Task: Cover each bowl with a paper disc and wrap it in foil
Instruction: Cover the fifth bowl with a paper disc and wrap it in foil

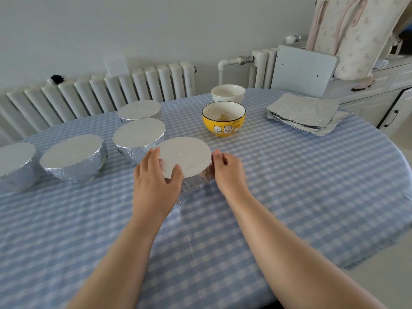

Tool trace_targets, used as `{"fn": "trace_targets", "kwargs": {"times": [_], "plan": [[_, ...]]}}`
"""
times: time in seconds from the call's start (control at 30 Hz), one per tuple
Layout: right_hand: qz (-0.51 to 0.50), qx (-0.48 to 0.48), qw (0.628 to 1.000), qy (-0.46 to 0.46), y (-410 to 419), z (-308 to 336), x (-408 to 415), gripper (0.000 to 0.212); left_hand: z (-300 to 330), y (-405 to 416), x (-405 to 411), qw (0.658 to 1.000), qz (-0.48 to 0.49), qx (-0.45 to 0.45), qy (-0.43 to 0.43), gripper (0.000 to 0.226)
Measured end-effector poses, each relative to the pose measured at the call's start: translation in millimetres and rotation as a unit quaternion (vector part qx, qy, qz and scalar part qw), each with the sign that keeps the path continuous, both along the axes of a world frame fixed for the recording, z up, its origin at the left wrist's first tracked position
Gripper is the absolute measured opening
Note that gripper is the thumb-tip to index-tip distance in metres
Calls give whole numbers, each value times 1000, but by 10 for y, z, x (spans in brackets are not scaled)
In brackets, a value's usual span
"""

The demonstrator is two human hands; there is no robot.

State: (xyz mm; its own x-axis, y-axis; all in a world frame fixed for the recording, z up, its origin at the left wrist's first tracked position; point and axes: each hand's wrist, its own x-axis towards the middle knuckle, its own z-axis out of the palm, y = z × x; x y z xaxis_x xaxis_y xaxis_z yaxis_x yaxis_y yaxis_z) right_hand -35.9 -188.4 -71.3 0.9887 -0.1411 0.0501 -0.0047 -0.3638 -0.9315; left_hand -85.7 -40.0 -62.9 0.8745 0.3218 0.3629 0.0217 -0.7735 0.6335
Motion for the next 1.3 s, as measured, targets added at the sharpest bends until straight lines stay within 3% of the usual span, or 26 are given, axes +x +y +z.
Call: {"fn": "trace_targets", "kwargs": {"times": [0.23, 0.43, 0.57, 0.77, 1.17, 1.3], "plan": [[29, 28, 999, -1, 53, 36, -35, 47, 40, 225, 51, 994, -48, 74, 71, 101], [33, 35, 998, -37, 99, -11, -38, 45, 35, 221, 47, 993, -83, 43, 76, 125], [16, 64, 998, 4, 112, -69, 7, 39, 17, 218, 53, 993, -96, 6, 67, 124], [-23, 202, 977, 57, 146, -119, 85, 32, -25, 208, 79, 992, -110, -44, 46, 123], [-73, 232, 969, 36, 235, -130, 100, 23, -122, 284, 159, 987, -107, -106, 57, 145], [-68, 258, 963, 28, 249, -114, 121, 24, -140, 294, 169, 982, -110, -153, 33, 132]]}}
